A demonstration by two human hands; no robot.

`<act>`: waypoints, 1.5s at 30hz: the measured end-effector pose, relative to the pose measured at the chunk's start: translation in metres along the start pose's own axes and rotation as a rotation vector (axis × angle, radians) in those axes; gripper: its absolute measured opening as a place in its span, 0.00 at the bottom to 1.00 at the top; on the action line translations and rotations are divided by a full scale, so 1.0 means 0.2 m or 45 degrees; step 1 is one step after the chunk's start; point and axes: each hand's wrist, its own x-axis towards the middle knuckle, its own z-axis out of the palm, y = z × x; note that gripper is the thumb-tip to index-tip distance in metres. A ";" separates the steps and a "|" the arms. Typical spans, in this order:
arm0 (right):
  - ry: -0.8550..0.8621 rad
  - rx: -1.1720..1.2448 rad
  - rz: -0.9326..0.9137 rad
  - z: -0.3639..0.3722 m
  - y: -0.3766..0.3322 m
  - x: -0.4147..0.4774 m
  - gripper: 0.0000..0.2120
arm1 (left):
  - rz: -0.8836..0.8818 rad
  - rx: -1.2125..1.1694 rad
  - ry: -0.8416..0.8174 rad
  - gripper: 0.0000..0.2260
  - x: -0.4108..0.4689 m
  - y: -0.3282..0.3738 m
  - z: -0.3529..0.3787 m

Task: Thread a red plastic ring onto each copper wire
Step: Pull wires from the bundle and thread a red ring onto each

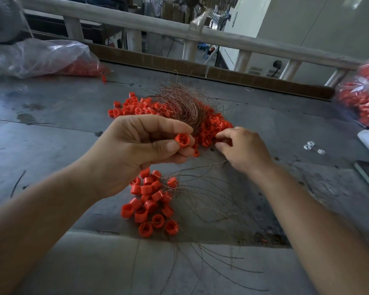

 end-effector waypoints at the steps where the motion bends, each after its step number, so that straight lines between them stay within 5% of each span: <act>1: -0.005 -0.029 0.003 0.01 0.00 0.00 0.10 | -0.001 0.006 -0.005 0.12 0.00 0.00 0.00; 5: 0.037 0.018 -0.004 0.00 -0.01 0.00 0.06 | -0.017 0.023 -0.006 0.12 0.00 0.00 0.00; 8: 0.125 0.409 0.119 -0.07 -0.01 0.00 0.01 | -0.032 0.059 -0.012 0.11 0.00 0.00 -0.01; 12: 0.009 1.207 0.220 -0.18 -0.09 -0.06 0.05 | -0.057 0.093 0.002 0.12 0.00 -0.01 0.00; 20: -0.278 1.615 0.097 -0.22 -0.25 -0.14 0.06 | -0.057 0.155 0.064 0.13 0.00 0.00 0.00; 27: -0.339 1.566 -0.065 -0.18 -0.30 -0.18 0.07 | -0.072 0.171 0.156 0.09 0.01 0.00 -0.01; 45: 0.128 0.901 -0.381 -0.10 -0.36 -0.21 0.12 | -0.106 0.256 0.264 0.11 0.02 -0.01 0.00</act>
